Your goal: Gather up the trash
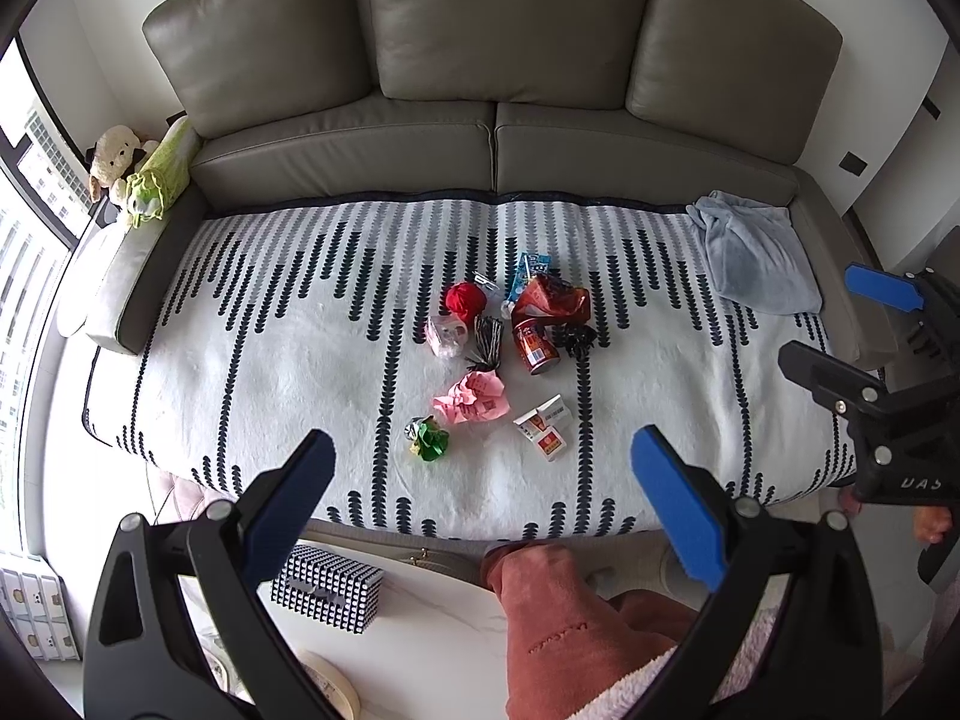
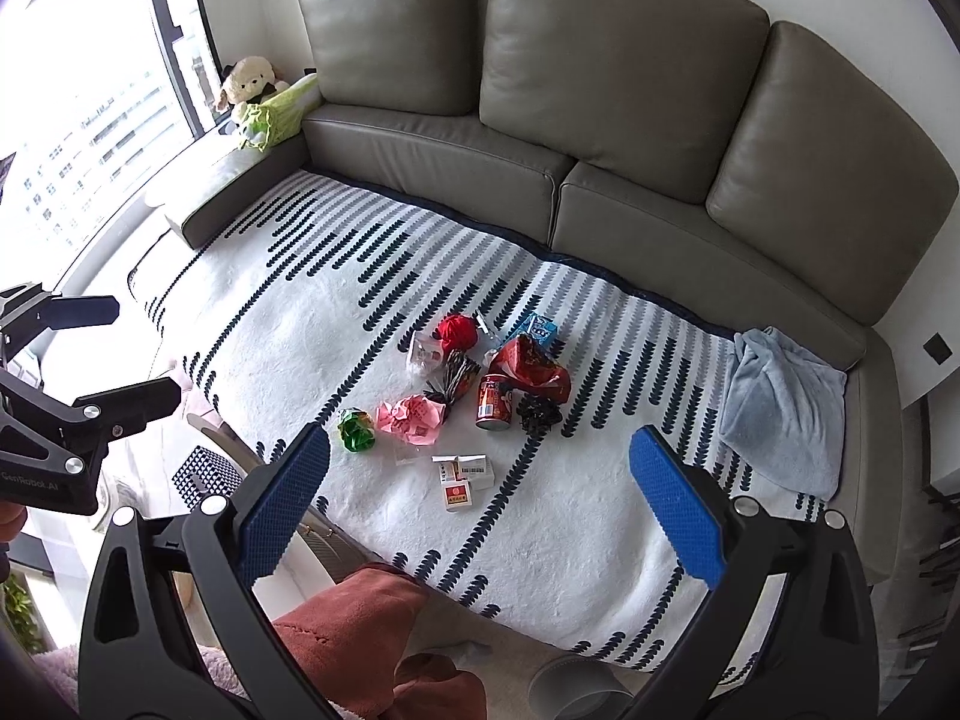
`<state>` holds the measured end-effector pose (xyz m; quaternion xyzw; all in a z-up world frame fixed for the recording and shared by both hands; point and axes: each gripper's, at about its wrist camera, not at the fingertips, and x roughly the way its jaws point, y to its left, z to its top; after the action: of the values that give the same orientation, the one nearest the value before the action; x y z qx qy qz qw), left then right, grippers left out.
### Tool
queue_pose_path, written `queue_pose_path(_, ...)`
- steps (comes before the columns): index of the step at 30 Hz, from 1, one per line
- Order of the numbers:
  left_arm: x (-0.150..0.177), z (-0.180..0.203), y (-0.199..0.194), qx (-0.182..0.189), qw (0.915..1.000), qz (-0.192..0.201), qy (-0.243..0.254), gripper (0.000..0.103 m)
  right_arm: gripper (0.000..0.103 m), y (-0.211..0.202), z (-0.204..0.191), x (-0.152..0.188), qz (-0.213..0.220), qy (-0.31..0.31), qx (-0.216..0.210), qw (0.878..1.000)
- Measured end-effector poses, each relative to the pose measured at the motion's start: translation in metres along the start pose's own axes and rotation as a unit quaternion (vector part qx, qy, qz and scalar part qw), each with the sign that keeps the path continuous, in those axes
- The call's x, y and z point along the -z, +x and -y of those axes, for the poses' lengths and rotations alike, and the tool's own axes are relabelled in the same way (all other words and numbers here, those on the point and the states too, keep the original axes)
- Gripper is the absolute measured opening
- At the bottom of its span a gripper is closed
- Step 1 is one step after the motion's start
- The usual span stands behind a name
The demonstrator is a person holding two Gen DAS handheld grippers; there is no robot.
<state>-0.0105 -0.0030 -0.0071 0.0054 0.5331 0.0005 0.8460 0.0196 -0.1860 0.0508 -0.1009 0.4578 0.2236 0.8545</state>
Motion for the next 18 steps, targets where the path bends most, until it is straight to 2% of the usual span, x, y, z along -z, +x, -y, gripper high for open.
queue_pose_path(10, 0.013, 0.005, 0.003, 0.0, 1.0, 0.0, 0.001, 0.099, 0.097, 0.0, 0.0, -0.002, 0.0, 0.0, -0.001, 1.0)
queue_pose_path(11, 0.006, 0.001, 0.0, -0.001, 1.0, 0.001, 0.0, 0.099, 0.097, 0.0, 0.0, -0.002, 0.0, 0.0, -0.001, 1.0)
queue_pose_path(18, 0.011, 0.003, 0.001, -0.001, 1.0, 0.0, -0.001, 0.099, 0.097, 0.0, -0.001, -0.001, 0.0, 0.0, -0.001, 1.0)
